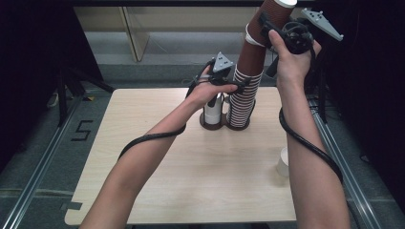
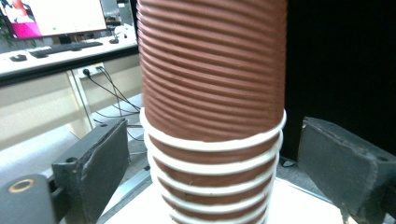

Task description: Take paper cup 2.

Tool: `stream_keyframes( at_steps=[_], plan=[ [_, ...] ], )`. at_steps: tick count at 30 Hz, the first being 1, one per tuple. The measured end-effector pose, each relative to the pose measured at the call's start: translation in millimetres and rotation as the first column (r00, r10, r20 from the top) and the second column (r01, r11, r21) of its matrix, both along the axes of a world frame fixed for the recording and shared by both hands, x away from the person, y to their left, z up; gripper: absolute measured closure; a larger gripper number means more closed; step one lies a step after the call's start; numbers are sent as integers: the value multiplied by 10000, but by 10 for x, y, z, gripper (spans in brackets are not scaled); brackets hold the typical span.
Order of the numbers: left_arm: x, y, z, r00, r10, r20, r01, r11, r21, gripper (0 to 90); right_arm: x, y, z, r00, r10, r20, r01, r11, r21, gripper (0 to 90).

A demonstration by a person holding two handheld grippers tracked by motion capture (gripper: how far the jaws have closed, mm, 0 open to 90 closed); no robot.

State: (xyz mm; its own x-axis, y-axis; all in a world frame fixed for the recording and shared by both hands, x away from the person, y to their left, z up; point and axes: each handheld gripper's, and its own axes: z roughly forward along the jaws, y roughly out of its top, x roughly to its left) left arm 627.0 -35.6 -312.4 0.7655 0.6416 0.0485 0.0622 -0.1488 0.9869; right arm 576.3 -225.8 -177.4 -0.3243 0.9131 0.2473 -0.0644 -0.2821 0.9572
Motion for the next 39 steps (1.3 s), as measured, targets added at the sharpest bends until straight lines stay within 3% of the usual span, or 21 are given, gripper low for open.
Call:
stream_keyframes(
  at_steps=[3,4,8,10,11,14,15,16,20,23,26,28,30,33,37,38,39],
  plan=[
    [-105,135,37,10000,30,-45,-30,10000,-88,83,-40,-28,14,9999,139,73,-139,9999,43,195],
    [-202,235,44,10000,-9,-17,9,9999,-104,81,-101,-68,25,9996,200,187,-197,9997,-175,195],
    [-348,387,26,10000,-44,23,44,9999,127,77,-211,-176,17,9995,243,221,-238,9995,-223,195],
    [-505,536,3,9998,55,166,-57,9999,106,74,-325,-298,-25,9997,60,234,-42,9972,-751,193],
    [-505,536,3,9998,55,166,-57,9999,106,72,-325,-298,-25,9997,60,234,-42,9972,-751,193],
    [-747,742,-45,9992,-103,376,102,9999,31,67,-498,-458,-140,9999,53,100,-44,9963,-862,193],
    [-747,742,-45,9992,-103,376,102,9999,31,67,-498,-458,-140,9999,53,100,-44,9963,-862,193],
    [-869,843,-81,9990,-113,428,109,9999,99,67,-579,-532,-213,10000,-19,47,23,9951,-989,193],
    [-1086,1009,-142,9989,-151,440,147,9998,96,65,-713,-600,-390,9993,100,-363,-129,9966,-818,193],
    [-1186,1078,-195,9991,-184,390,183,9998,15,65,-768,-598,-480,9980,222,-592,-259,9977,-634,193],
    [-1328,1191,-388,9995,-173,249,168,9997,193,64,-851,-536,-616,9967,488,-646,-526,9969,-578,192],
    [-1354,1221,-439,9997,-157,171,154,9997,178,64,-877,-512,-645,9961,557,-691,-593,9969,-514,192],
    [-1430,1292,-562,10000,-82,-6,82,9999,113,65,-936,-448,-736,9941,786,-748,-841,9937,-738,192],
    [-1486,1332,-612,10000,-40,-43,41,10000,81,65,-976,-402,-805,9910,986,-902,-1064,9906,-860,191],
    [-1603,1380,-681,10000,27,33,-27,10000,89,65,-1064,-295,-984,9830,1338,-1256,-1477,9831,-1085,191],
    [-1660,1393,-724,10000,52,31,-52,10000,74,65,-1103,-255,-1096,9796,1457,-1387,-1639,9778,-1304,191],
    [-1660,1393,-724,10000,52,31,-52,10000,74,65,-1103,-255,-1096,9796,1457,-1387,-1639,9778,-1304,191]
  ],
)
